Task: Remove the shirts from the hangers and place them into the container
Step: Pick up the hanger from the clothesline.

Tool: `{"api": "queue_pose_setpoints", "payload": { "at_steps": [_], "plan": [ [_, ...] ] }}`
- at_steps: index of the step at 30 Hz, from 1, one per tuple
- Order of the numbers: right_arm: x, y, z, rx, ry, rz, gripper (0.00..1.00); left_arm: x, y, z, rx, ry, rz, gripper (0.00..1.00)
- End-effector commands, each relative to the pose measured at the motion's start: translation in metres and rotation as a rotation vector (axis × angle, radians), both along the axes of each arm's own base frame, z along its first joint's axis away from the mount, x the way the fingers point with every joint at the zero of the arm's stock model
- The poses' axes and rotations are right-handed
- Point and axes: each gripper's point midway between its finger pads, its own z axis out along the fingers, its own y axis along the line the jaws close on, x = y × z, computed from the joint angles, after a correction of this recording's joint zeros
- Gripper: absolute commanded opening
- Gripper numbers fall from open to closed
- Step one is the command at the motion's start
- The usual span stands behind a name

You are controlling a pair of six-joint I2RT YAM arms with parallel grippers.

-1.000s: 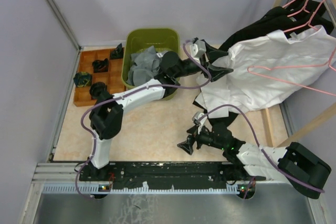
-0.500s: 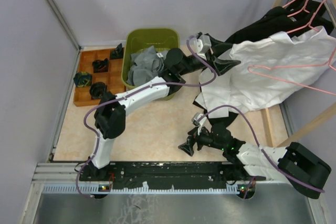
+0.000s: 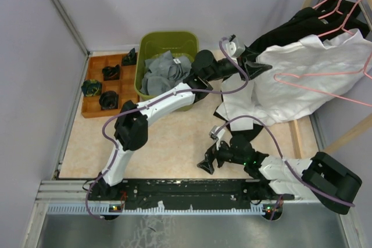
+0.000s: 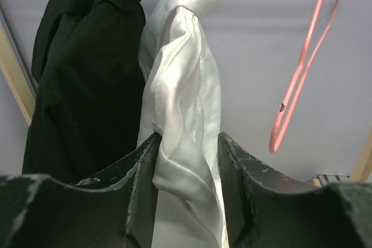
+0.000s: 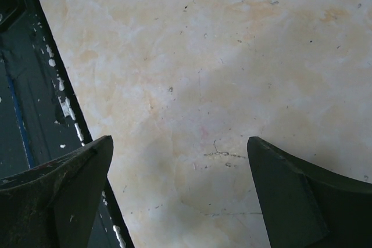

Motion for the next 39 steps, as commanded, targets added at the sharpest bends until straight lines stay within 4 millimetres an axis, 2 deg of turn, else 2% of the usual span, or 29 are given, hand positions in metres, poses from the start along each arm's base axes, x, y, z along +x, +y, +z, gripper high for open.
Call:
{"api": "queue_pose_setpoints", "payload": {
  "at_steps": [1, 3, 8, 14, 18, 21, 23, 25, 30, 33, 39],
  "plan": [
    [0.006, 0.016, 0.016, 0.038, -0.006, 0.020, 0.99, -0.018, -0.002, 0.014, -0.029, -0.033, -0.069, 0.48],
    [0.005, 0.017, 0.014, 0.030, 0.013, 0.023, 0.99, -0.022, -0.001, 0.020, -0.049, -0.046, -0.088, 0.48],
    [0.005, 0.022, 0.007, 0.005, 0.066, 0.031, 0.99, -0.026, 0.002, 0.033, -0.072, -0.057, -0.097, 0.57],
    [0.004, 0.031, 0.002, -0.011, 0.134, 0.038, 0.99, -0.024, 0.002, 0.039, -0.087, -0.062, -0.094, 0.46],
    [0.006, 0.033, 0.006, 0.013, 0.095, 0.030, 0.99, -0.021, -0.006, 0.032, -0.062, -0.042, -0.106, 0.34],
    [0.007, 0.031, 0.013, 0.045, 0.047, 0.020, 0.99, -0.022, -0.009, 0.031, -0.050, -0.037, -0.124, 0.30],
    [0.008, 0.028, 0.016, 0.054, 0.017, 0.012, 0.99, -0.022, -0.009, 0.031, -0.051, -0.032, -0.124, 0.31],
    [0.009, 0.024, 0.018, 0.057, -0.011, 0.005, 0.99, -0.022, -0.009, 0.031, -0.053, -0.027, -0.125, 0.42],
    [0.011, 0.014, 0.025, 0.055, -0.076, -0.017, 0.99, -0.021, -0.013, 0.030, -0.055, -0.013, -0.123, 0.38],
    [0.014, 0.010, 0.029, 0.059, -0.107, -0.038, 0.99, -0.021, -0.014, 0.033, -0.060, -0.009, -0.130, 0.29],
    [0.017, 0.005, 0.039, 0.091, -0.150, -0.066, 0.99, -0.019, -0.013, 0.040, -0.102, 0.011, -0.124, 0.00]
  ]
}}
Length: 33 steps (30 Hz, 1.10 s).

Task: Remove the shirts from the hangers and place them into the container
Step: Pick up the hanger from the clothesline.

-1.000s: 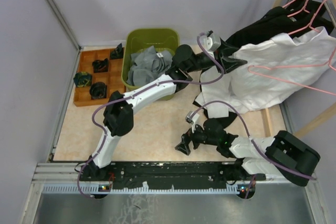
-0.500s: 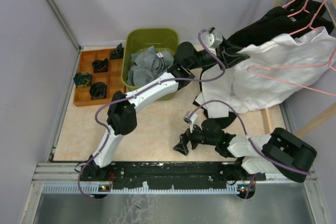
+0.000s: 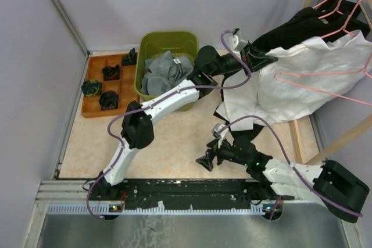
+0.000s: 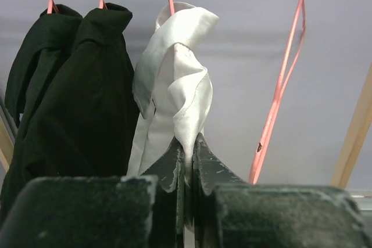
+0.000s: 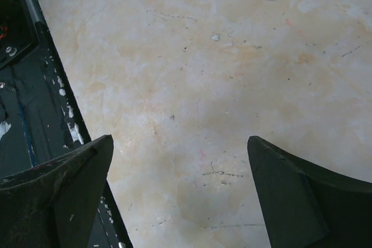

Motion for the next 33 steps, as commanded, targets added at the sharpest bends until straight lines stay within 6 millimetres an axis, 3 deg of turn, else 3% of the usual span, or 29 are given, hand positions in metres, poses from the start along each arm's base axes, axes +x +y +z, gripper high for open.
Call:
{"api": "queue_pose_setpoints", "payload": {
  "at_steps": [1, 17, 28, 33],
  "plan": [
    [0.008, -0.002, 0.013, 0.030, -0.070, -0.033, 0.99, -0.005, 0.000, 0.016, -0.056, 0.000, -0.009, 0.00],
    [0.010, -0.008, 0.014, 0.037, -0.072, -0.073, 0.99, -0.026, 0.040, 0.081, -0.280, -0.053, 0.009, 0.00],
    [0.010, -0.008, 0.014, 0.035, -0.067, -0.077, 0.99, -0.033, 0.051, 0.099, -0.334, -0.086, 0.007, 0.00],
    [0.011, -0.008, 0.013, 0.029, -0.068, -0.078, 0.99, -0.035, 0.056, 0.095, -0.320, -0.088, 0.020, 0.00]
  ]
}}
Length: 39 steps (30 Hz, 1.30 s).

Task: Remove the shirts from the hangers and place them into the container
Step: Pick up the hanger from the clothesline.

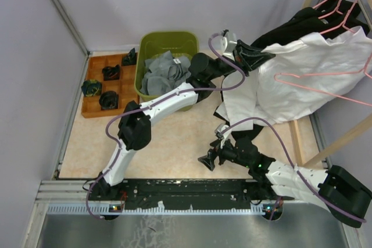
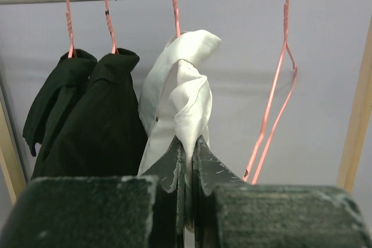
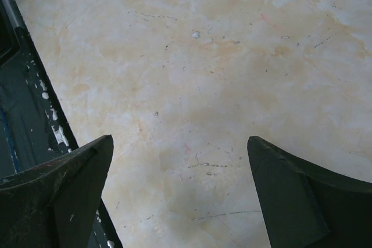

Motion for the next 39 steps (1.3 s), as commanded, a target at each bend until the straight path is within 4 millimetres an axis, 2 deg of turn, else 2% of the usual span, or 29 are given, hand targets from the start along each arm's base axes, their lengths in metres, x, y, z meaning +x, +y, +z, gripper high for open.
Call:
{"api": "queue_pose_setpoints", "payload": {
  "at_steps": [1, 5, 14, 21, 26, 30, 34, 39],
  "plan": [
    [0.004, 0.004, 0.013, 0.035, -0.036, -0.010, 0.99, -0.027, 0.040, 0.062, -0.147, -0.089, 0.025, 0.00],
    [0.006, 0.004, 0.015, 0.044, -0.035, -0.018, 0.99, -0.028, 0.050, 0.056, -0.166, -0.082, 0.048, 0.00],
    [0.006, 0.005, 0.013, 0.028, -0.033, -0.013, 0.99, -0.031, 0.055, 0.080, -0.246, -0.094, 0.013, 0.00],
    [0.005, 0.004, 0.013, 0.035, -0.027, -0.018, 0.99, -0.034, 0.061, 0.081, -0.255, -0.099, 0.021, 0.00],
    [0.006, 0.004, 0.018, 0.036, -0.033, -0.018, 0.99, -0.040, 0.078, 0.076, -0.248, -0.119, 0.076, 0.00],
    [0.010, 0.002, 0.033, 0.078, -0.053, -0.056, 0.99, -0.042, 0.100, 0.058, -0.227, -0.105, 0.120, 0.00],
    [0.017, -0.003, 0.051, 0.123, -0.107, -0.100, 0.99, -0.043, 0.125, 0.056, -0.272, -0.079, 0.124, 0.00],
    [0.020, -0.007, 0.075, 0.161, -0.157, -0.124, 0.99, -0.049, 0.148, 0.043, -0.256, -0.081, 0.160, 0.00]
  ]
}}
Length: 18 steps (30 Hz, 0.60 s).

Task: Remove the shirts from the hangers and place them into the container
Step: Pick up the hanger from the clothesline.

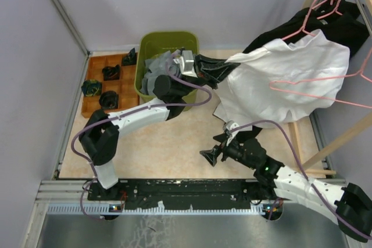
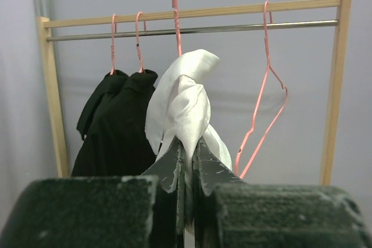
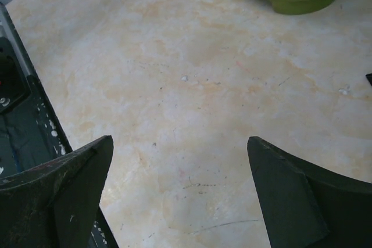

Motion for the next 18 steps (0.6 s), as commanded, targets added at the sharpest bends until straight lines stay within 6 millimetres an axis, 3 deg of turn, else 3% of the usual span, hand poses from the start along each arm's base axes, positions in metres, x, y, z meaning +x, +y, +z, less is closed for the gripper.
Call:
{"api": "queue_pose_setpoints", "payload": {
  "at_steps": [1, 6, 12, 15, 18],
  "plan": [
    [0.010, 0.001, 0.045, 0.076, -0.078, -0.041, 0.99, -0.021, 0.053, 0.038, -0.148, -0.088, 0.055, 0.00],
    [0.010, 0.001, 0.071, 0.113, -0.054, -0.057, 0.99, -0.016, 0.076, 0.011, -0.093, -0.057, 0.181, 0.00],
    [0.000, 0.008, 0.107, 0.170, -0.007, -0.012, 0.98, -0.033, 0.116, -0.018, -0.052, -0.008, 0.260, 0.00],
    [-0.005, 0.012, 0.128, 0.211, -0.006, 0.022, 0.98, -0.039, 0.142, -0.019, -0.082, 0.008, 0.317, 0.00],
    [-0.012, 0.016, 0.155, 0.263, -0.009, 0.061, 0.98, -0.046, 0.154, -0.026, -0.053, 0.019, 0.337, 0.00]
  ]
}}
